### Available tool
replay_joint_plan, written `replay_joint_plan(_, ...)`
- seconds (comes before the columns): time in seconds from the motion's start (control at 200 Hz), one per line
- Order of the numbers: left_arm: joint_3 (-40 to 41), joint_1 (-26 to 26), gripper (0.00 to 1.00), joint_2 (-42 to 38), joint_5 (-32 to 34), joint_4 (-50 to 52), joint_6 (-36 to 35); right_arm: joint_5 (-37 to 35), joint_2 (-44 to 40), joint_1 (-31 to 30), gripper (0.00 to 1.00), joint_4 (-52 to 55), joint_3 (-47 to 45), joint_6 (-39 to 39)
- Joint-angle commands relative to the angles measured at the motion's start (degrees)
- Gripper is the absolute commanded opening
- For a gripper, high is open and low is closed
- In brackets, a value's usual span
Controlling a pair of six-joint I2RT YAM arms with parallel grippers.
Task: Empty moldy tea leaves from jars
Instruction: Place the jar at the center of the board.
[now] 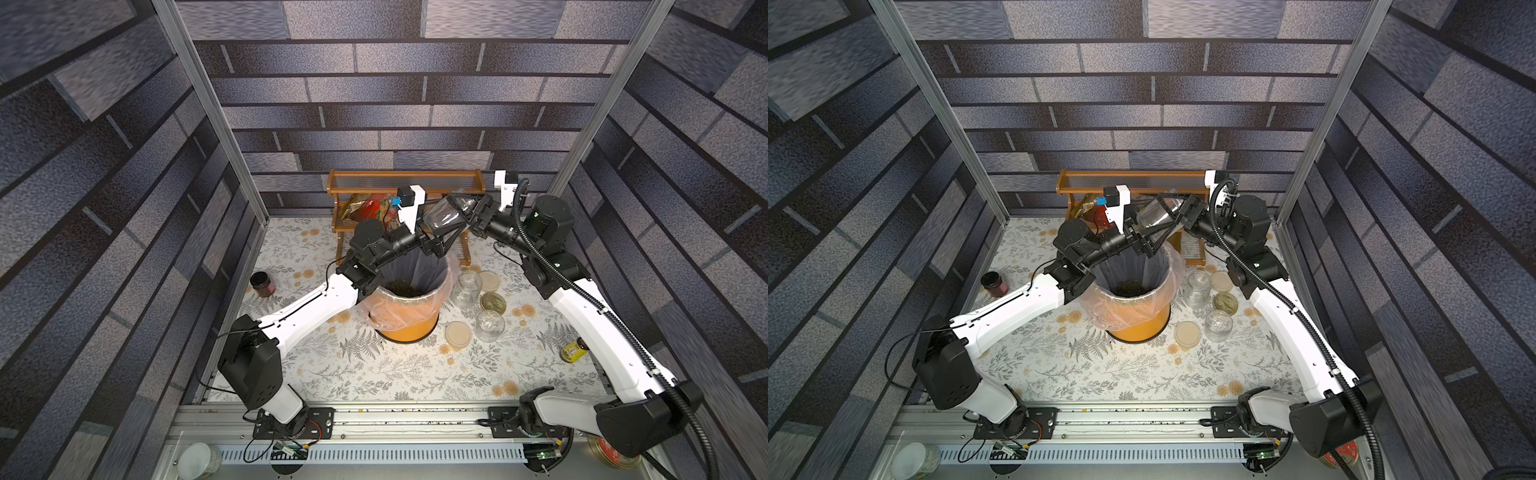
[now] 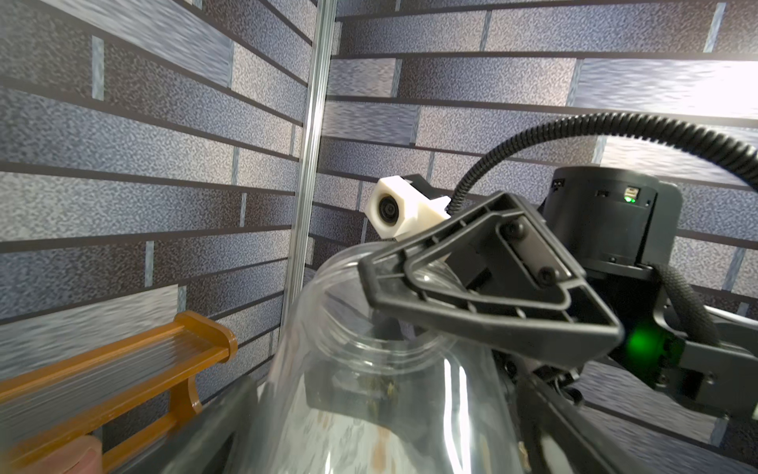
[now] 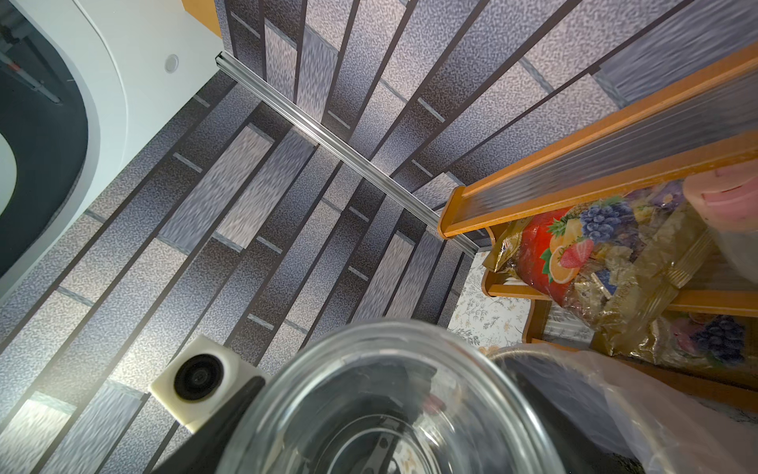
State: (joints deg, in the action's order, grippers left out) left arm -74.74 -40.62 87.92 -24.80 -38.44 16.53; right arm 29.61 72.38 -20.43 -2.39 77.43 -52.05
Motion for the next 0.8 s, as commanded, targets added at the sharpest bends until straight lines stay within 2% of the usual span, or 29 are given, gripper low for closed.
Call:
replay_joint_plan(0.0, 1.9, 0.6, 1.00, -4.9, 1.7, 3.6, -2.4, 0.0, -0.7, 1.2, 0.65, -1.4, 1.7, 0.8)
replay_joint_plan(0.165, 7.1, 2.0, 1.00, -10.0, 3.8, 6.1, -2.7, 1.2, -0.8, 3.7, 0.64, -1.1, 0.8, 0.0)
replay_joint_plan(0.296, 10.4, 3.2, 1.00, -15.4, 7.1, 10.8, -3.6, 1.9, -2.4, 4.9, 0.65, 1.4, -1.2, 2.1)
replay_joint_plan(0.536, 14.8, 7.0, 1.00, -24.6, 14.9, 20.0, -3.3, 1.4, -10.4, 6.9, 0.65, 2.3, -13.1, 4.7)
replay_joint_plan(0.681, 13.1, 9.3, 1.00, -27.5, 25.4, 31.8, -1.9, 1.0, -16.6, 7.0, 0.65, 5.5, -19.5, 9.1)
replay_joint_plan(0.791, 12.1, 12.7, 1.00, -28.2, 29.2, 39.2, 1.4, -0.2, -21.4, 7.0, 0.65, 8.0, -24.2, 13.6)
